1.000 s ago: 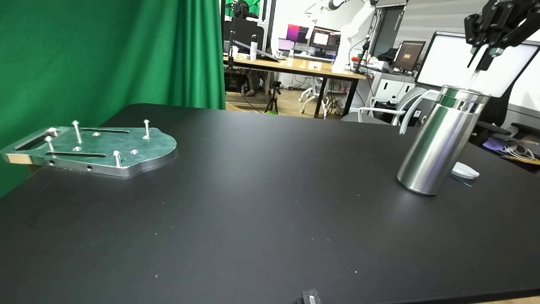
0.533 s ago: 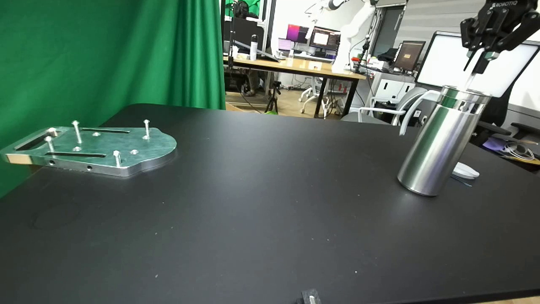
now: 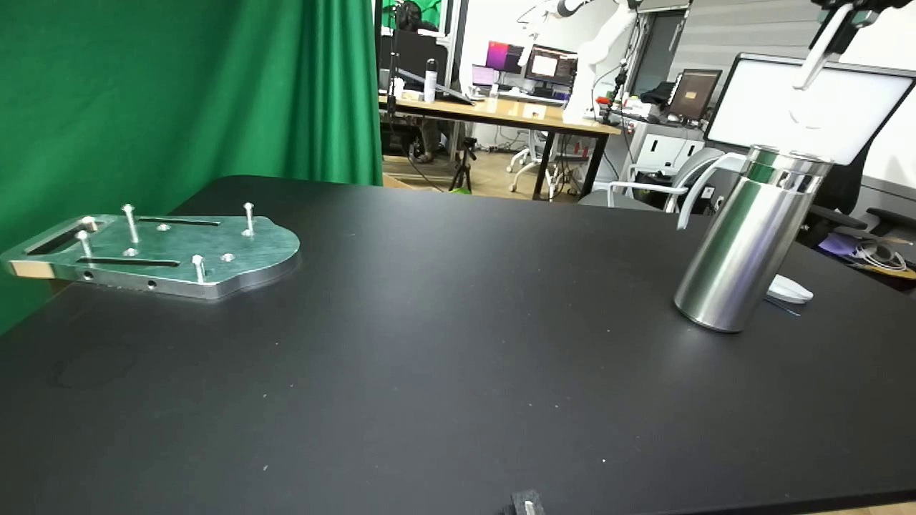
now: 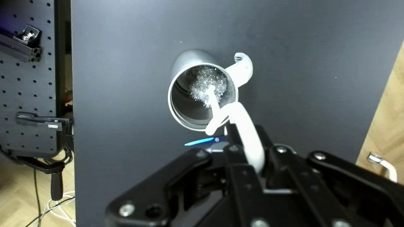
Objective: Use the brush to clean the inside of the silver bottle
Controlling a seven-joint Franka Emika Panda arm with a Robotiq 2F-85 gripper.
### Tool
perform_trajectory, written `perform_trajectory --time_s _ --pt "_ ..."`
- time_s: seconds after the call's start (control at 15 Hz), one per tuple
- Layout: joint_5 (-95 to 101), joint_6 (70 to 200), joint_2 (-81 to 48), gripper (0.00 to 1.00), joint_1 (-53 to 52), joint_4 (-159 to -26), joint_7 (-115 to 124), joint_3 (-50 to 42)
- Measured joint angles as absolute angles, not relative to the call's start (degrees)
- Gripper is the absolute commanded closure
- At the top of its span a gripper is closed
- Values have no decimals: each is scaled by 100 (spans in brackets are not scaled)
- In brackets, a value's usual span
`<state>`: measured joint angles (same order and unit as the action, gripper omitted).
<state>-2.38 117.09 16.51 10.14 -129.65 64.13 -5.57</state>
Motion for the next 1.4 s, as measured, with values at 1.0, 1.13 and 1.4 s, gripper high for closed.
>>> perform_trajectory --time_s 1.0,1.13,1.4 --pt "-247 11747 1287 96 1033 -13192 6161 -494" --pt "-247 11790 1013 96 1035 -13195 6161 -503" --pt "-249 11848 757 96 1032 -13109 6161 -509"
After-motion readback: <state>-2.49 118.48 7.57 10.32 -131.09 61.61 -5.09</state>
